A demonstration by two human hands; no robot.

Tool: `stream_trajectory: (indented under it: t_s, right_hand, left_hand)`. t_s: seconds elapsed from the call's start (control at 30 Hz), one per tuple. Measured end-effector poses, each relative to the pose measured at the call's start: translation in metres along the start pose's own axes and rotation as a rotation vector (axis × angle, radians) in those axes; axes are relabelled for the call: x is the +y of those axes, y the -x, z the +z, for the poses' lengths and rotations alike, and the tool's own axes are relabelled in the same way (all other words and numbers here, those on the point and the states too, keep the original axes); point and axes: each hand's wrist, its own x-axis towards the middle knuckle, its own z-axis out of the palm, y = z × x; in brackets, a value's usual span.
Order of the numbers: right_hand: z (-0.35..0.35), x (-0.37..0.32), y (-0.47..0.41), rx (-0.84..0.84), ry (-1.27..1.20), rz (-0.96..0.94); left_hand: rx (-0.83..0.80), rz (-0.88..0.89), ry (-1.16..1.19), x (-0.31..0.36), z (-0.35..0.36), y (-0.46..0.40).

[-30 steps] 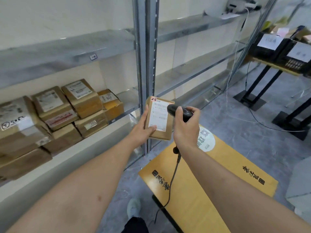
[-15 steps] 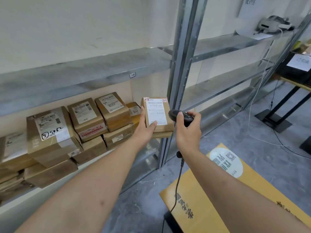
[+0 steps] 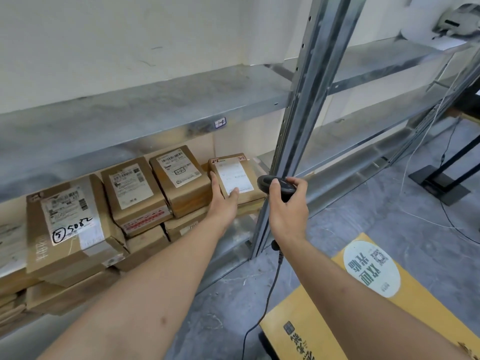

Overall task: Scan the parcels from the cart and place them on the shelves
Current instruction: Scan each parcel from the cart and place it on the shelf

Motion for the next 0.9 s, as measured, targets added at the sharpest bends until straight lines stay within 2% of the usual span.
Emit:
stream_trajectory:
  t_s: [0.3,0.37,0.47,0.63,0.73,0.8,0.9]
  right_hand:
    - [0.007,0.018,-0.045,-0.102,-0.009,0.035]
    - [0.005,0.024,-0.052,-0.111,-0.012,0.042]
    - [0.001,0.034,-0.058,-0.114,-0.017,0.059]
    - [-0.001,0.038,-0.061,-0.134,-0.041,0.073]
    - [-0.005,0.035,-0.062,-0.154,-0.066,0.073]
    - [-0.006,0.032,-0.064,-0.165,-0.081,0.073]
    - [-0.004,0.031,-0.066,-0.160,-0.088,0.068]
  left_hand:
    - [0.266,-0.061,-0.155,0.006,0.030,-0.027]
    - [0.309,-0.098,-0.284,0.008,0.036,-0.034]
    - [0.334,-0.036,-0.650,0.016,0.044,-0.038]
    - [0.313,0.011,-1.046,0.034,0.047,-0.046]
    - [0.231,0.251,-1.227,0.036,0.039,-0.051]
    - [0.183,0.362,-1.261,0.035,0.036,-0.054]
    - [0.126,0.338,-1.222,0.034,0.033,-0.055]
